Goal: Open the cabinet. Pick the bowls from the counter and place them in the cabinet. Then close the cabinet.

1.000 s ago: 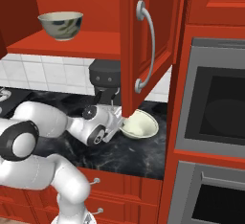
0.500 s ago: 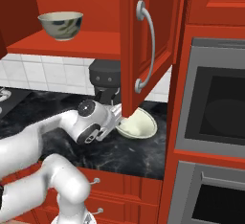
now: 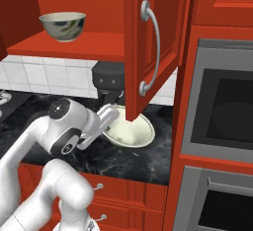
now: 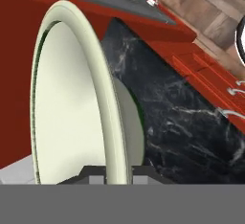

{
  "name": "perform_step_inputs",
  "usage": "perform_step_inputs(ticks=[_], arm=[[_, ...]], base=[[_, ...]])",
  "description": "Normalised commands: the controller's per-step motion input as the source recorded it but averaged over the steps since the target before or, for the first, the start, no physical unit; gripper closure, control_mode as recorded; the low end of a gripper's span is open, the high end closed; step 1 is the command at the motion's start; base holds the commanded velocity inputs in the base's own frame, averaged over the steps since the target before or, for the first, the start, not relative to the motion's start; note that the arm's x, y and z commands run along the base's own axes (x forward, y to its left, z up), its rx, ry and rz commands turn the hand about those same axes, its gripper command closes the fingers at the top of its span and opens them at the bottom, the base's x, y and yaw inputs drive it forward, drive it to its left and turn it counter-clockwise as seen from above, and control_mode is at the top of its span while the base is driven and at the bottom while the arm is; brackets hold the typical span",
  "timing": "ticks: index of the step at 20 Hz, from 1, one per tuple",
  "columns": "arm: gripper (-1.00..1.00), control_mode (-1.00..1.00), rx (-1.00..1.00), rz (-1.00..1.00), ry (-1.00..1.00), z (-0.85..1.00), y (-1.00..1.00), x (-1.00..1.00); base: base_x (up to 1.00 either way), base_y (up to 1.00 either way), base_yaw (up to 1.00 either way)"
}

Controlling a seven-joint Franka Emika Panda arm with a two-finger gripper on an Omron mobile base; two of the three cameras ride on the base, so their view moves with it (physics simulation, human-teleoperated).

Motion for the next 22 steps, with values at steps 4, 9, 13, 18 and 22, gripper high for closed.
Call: perform_step_inputs(ticks=[4,9,13,18,22], arm=[[1.0,-1.0,0.0,0.0,0.04,0.78,0.54,-0.91],[1.0,-1.0,-0.02,0.0,-0.02,0.63,0.35,-0.76],[1.0,-1.0,-0.12,0.0,-0.22,0.39,0.39,-0.66],[1.0,-1.0,-0.11,0.03,-0.3,0.38,0.18,-0.59],[1.0,-1.0,-0.06,0.07,-0.14,0.49,0.05,-0.42]], base=[[0.0,0.0,0.0],[0.0,0.0,0.0],[0.0,0.0,0.0],[0.0,0.0,0.0],[0.0,0.0,0.0]])
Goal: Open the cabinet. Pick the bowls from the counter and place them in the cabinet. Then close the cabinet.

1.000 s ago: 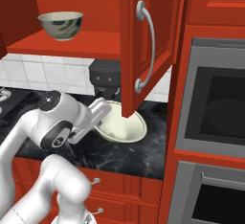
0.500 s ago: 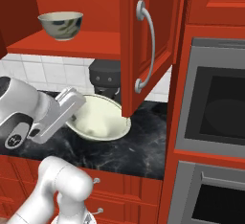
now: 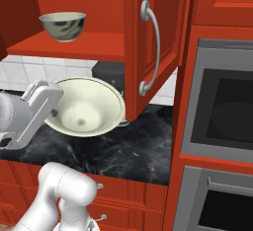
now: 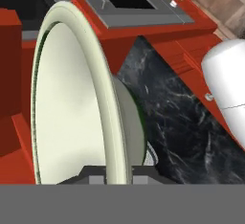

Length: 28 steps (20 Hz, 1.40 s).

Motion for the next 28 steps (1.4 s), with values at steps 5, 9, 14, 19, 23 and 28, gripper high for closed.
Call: perform_step_inputs(ticks=[5,9,14,19,23,28], arm=[[1.0,-1.0,-0.04,0.07,-0.06,0.36,0.07,-0.31],[1.0,-1.0,-0.08,0.06,-0.07,0.18,0.09,-0.11],[1.0,-1.0,-0.1,0.07,-0.03,0.18,0.07,0.0],[1.0,-1.0,-0.1,0.1,-0.03,0.2,0.0,0.04],[1.0,-1.0,-0.1,0.1,-0.03,0.21,0.0,0.07],[1.0,-1.0,-0.08,0.07,0.0,0.19,0.0,0.13]], base=[[0.0,0.0,0.0],[0.0,0.0,0.0],[0.0,0.0,0.0],[0.0,0.0,0.0],[0.0,0.0,0.0],[0.0,0.0,0.0]])
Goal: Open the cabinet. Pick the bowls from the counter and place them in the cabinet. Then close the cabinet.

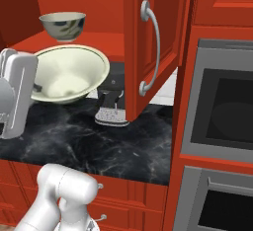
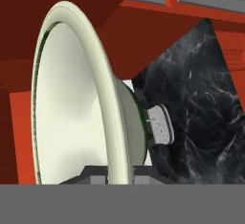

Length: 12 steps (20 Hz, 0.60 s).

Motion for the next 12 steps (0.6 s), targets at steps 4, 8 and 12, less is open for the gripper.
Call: perform_step_inputs(ticks=[4,8,12], arm=[[1.0,-1.0,-0.05,0.04,0.0,0.14,0.0,0.25],[1.0,-1.0,-0.01,0.05,0.0,0.09,0.0,0.27],[1.0,-1.0,0.0,0.03,0.0,0.0,-0.07,0.18]], base=[[0.0,0.0,0.0],[0.0,0.0,0.0],[0.0,0.0,0.0]])
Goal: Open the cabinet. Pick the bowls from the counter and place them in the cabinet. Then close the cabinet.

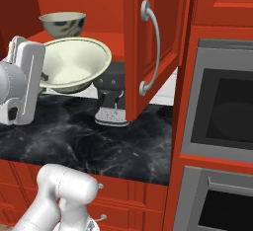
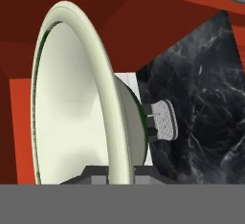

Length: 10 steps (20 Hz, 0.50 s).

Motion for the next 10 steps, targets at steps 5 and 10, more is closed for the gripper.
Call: perform_step_inputs(ticks=[5,10], arm=[[1.0,-1.0,0.0,0.01,-0.01,0.0,-0.06,0.26],[1.0,-1.0,0.0,0.01,-0.02,0.0,-0.02,0.41]], base=[[0.0,0.0,0.0],[0.0,0.0,0.0]])
